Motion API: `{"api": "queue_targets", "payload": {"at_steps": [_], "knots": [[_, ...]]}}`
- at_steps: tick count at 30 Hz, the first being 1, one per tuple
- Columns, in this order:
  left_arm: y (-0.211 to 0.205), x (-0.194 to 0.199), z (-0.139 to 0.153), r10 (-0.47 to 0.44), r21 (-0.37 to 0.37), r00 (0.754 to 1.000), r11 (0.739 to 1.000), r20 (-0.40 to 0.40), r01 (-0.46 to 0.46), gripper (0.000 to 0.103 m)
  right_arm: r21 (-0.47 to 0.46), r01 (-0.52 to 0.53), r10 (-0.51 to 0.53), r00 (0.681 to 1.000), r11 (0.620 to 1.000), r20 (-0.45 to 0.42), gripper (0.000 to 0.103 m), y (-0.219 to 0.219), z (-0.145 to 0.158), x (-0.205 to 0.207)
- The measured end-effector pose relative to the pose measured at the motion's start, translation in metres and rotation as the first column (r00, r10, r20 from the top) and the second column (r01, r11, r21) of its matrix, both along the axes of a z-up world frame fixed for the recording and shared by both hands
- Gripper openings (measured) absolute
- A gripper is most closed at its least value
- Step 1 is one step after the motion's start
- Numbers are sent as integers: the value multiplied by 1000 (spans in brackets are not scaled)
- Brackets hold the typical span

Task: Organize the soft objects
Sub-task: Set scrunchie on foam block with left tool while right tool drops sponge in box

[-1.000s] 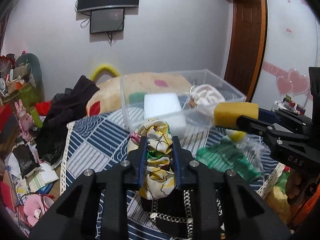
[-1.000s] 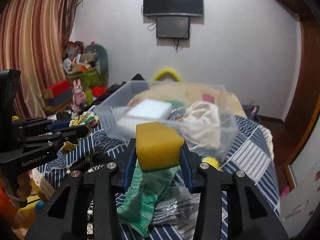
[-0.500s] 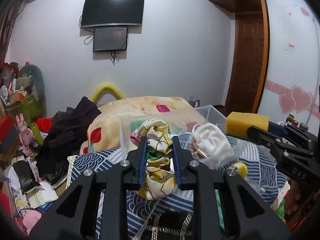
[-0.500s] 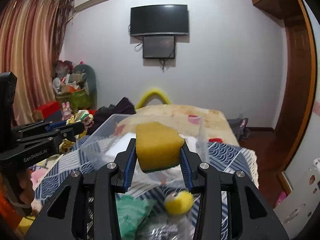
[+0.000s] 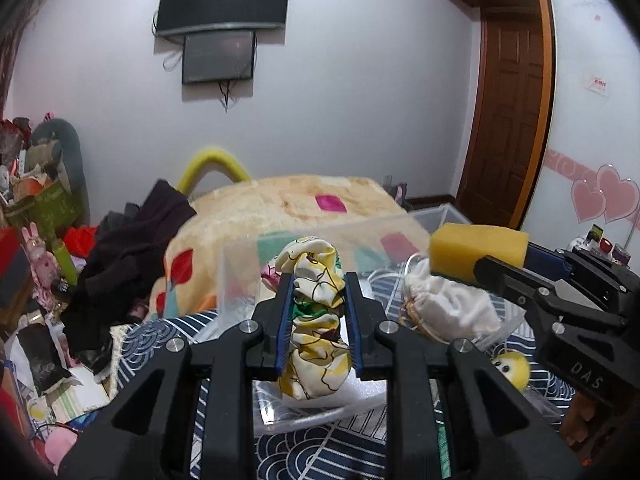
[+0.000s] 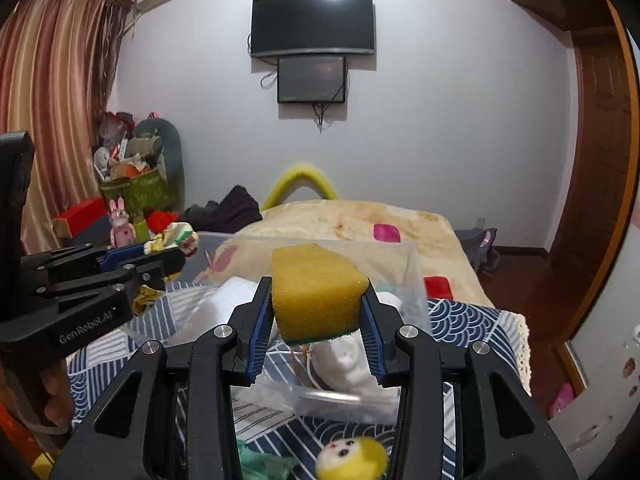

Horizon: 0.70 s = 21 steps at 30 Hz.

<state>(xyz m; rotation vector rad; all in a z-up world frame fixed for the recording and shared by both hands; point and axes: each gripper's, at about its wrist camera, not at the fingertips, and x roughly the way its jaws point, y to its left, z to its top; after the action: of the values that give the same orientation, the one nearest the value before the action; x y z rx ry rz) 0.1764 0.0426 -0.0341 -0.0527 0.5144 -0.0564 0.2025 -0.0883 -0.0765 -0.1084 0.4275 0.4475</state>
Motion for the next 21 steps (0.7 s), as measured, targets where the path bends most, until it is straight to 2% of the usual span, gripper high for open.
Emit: {"api": "queue_targets", "payload": {"at_steps": [7,11,15,17,19,21], "knots": [[-7,31,-29,-24,-3,992,1000,-127,23,23,-55,10,-12,999,998,-36,37,13,-18,15],[-10,38,-36,-28,-15,987,1000,-161,26,25,-84,-1,-6,997,996,-83,38,14,-25,21],[-11,37,-35,-35,-21,985,999,-168,32,43,-91,-8,-2,994,996,-109,41,11,-24,21],[-12,34,-33,-38,-22,985,999,-166,35,49,-91,-13,2,993,996,-118,51,8,-22,18],[-13,29,-30,-41,-11,987,999,-157,40,53,-92,-13,3,993,996,-114,57,6,-20,16],[-15,24,-27,-41,-1,989,999,-143,42,58,-89,-19,10,994,996,-109,57,4,-16,11]]}}
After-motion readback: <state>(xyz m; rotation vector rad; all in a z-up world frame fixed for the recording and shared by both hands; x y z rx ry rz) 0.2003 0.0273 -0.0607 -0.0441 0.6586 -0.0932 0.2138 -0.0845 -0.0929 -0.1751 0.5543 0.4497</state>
